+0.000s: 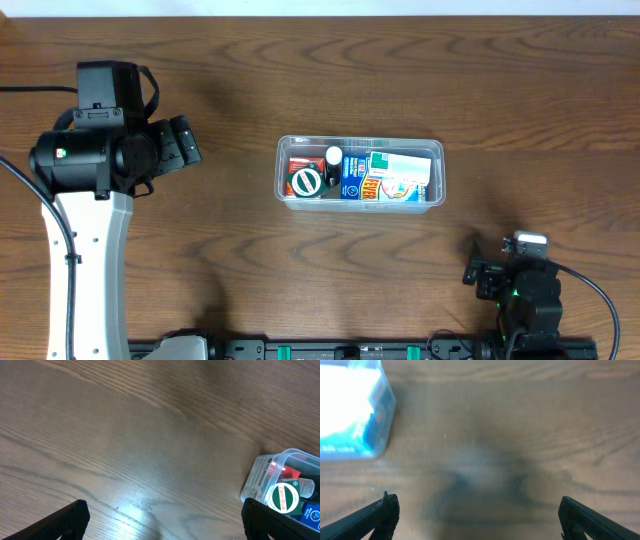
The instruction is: Pack container
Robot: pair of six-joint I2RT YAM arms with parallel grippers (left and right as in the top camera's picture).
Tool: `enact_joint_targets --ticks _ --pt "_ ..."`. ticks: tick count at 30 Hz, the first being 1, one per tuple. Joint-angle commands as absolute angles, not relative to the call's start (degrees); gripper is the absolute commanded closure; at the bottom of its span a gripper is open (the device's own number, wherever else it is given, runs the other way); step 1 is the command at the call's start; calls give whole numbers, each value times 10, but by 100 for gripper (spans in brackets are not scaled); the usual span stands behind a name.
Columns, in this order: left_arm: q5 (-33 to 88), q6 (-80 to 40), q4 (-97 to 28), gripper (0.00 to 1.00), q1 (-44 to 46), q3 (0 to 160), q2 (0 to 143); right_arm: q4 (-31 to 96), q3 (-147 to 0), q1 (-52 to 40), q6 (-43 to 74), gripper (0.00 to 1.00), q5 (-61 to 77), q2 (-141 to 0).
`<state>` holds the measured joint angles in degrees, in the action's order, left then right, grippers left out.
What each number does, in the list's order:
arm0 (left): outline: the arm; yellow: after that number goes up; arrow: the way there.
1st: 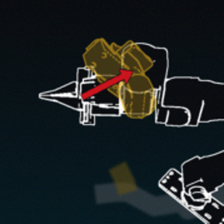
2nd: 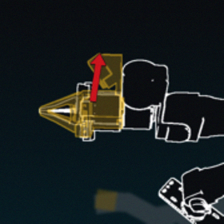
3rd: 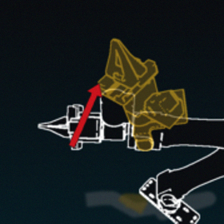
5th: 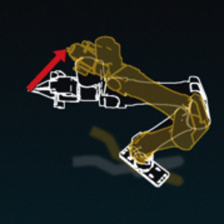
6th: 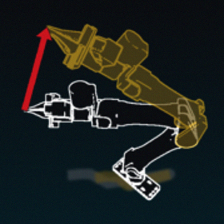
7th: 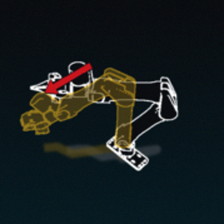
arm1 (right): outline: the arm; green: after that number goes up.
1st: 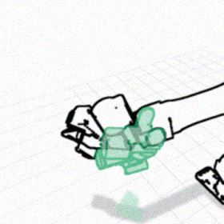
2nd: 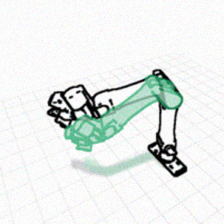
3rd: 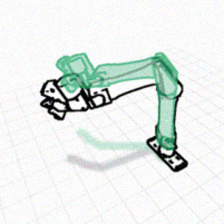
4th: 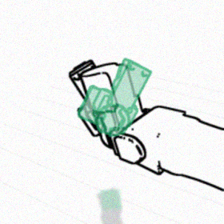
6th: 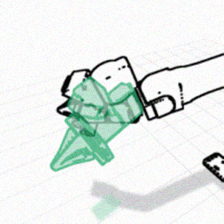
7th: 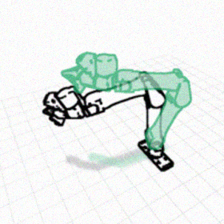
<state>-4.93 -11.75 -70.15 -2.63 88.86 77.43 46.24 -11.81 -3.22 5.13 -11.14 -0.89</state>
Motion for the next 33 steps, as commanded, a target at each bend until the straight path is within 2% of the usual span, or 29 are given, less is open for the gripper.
enact_joint_targets --ticks 1,33 --pt "-57 -110 -703 2 -29 898 775 478 -111 -28 42 1 -111 -3" --pt "-57 -110 -703 2 -19 896 748 474 -107 -28 42 1 -111 -3"
